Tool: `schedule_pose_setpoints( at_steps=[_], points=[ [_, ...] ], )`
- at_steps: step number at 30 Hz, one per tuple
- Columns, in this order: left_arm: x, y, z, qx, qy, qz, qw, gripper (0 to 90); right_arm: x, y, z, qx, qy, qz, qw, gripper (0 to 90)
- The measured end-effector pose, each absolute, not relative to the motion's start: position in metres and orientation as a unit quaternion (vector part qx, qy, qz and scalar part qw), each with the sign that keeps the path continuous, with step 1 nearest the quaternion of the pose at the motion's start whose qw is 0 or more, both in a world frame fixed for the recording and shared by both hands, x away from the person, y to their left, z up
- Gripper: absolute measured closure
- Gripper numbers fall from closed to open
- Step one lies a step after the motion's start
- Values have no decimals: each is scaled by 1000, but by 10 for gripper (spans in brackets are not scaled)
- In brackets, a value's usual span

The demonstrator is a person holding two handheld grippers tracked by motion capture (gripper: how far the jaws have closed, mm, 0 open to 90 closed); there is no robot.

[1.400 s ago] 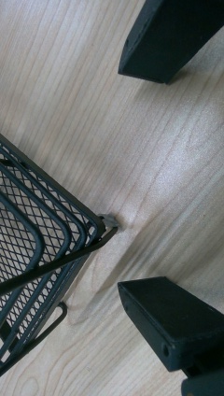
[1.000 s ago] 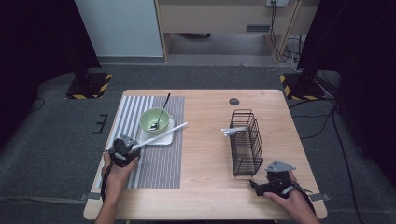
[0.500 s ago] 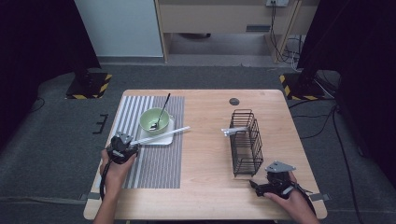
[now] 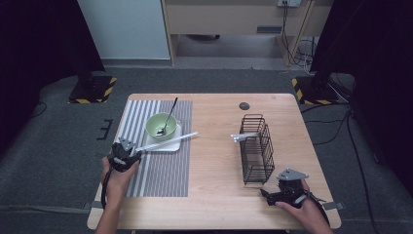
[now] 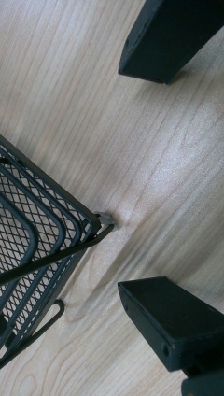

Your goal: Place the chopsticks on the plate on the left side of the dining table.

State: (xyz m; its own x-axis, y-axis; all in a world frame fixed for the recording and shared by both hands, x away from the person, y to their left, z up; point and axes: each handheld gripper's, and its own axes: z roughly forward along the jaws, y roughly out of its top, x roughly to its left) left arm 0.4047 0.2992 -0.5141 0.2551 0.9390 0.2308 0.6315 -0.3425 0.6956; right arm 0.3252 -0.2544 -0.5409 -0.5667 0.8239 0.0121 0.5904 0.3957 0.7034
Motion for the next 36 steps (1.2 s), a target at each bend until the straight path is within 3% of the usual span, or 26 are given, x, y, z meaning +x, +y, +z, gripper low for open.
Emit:
schedule_pose_setpoints(
  at_steps=[36],
  points=[
    [421,303,-516,745,525,328,249,406,324,-255,-541,432,819,339,170,3]
  ],
)
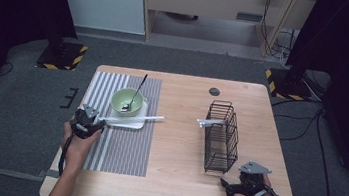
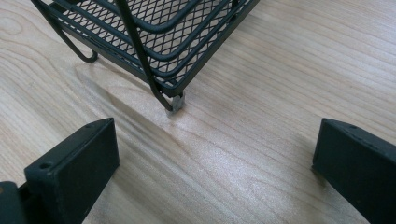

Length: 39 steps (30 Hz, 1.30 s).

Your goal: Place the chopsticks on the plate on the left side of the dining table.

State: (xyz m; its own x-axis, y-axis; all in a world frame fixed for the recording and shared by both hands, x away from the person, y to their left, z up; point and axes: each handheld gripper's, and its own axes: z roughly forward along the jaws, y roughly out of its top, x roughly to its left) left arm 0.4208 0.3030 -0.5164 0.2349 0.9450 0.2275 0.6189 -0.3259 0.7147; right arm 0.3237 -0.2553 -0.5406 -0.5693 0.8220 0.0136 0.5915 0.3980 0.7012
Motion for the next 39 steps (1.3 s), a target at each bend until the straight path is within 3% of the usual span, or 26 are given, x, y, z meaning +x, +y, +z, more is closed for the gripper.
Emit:
schedule_pose_setpoints(
  at_steps=[39],
  points=[
    [423,304,-511,755,509,332,248,367,324,-255,-541,433,818,338,170,3]
  ],
)
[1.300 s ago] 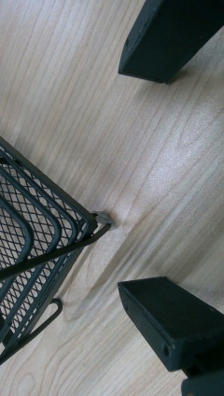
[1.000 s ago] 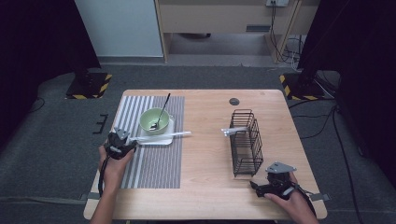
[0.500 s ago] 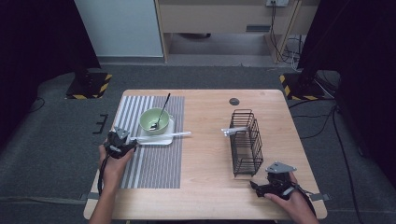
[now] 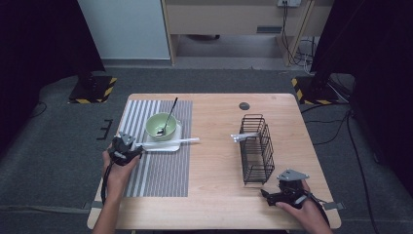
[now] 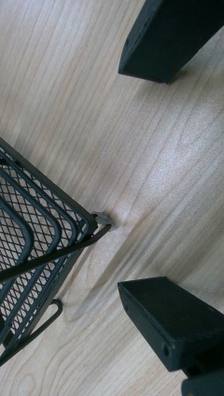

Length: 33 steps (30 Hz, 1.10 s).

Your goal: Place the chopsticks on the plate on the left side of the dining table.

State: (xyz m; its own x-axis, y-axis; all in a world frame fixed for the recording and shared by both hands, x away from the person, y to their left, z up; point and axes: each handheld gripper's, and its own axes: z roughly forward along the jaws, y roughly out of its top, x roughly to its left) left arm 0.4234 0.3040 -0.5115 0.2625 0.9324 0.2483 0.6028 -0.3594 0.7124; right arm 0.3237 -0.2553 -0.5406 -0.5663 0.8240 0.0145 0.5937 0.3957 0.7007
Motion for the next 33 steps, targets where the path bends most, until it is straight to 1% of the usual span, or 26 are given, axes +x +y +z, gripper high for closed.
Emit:
schedule_pose_setpoints(
  at_steps=[9,13,25,33],
  points=[
    [417,311,-503,750,509,339,252,365,324,-255,-541,433,818,338,170,3],
    [416,310,-501,760,500,333,247,348,324,-255,-541,433,818,339,171,3],
    [421,311,-509,772,497,320,234,342,324,-255,-541,433,817,339,172,3],
    [425,312,-512,767,502,327,229,346,324,-255,-541,433,817,339,171,3]
  ],
)
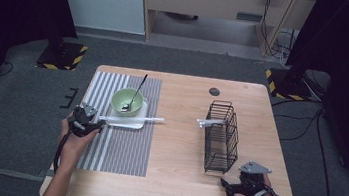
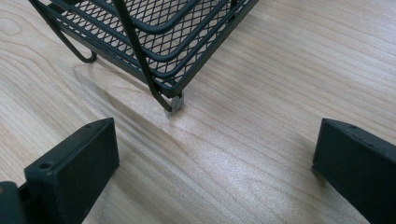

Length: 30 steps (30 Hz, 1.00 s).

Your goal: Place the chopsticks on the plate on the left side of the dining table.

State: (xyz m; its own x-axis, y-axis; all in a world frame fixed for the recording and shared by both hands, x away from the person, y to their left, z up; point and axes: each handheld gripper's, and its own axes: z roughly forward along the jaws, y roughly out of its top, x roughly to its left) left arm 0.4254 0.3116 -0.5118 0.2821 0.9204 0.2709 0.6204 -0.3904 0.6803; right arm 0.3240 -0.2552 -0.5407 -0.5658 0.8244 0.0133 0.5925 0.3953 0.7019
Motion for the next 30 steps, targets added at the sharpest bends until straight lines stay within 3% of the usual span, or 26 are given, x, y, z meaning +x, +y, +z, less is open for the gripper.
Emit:
schedule_pose_setpoints(
  at_steps=[30],
  points=[
    [437,313,-519,759,512,324,239,345,324,-255,-541,434,817,338,171,3]
  ],
)
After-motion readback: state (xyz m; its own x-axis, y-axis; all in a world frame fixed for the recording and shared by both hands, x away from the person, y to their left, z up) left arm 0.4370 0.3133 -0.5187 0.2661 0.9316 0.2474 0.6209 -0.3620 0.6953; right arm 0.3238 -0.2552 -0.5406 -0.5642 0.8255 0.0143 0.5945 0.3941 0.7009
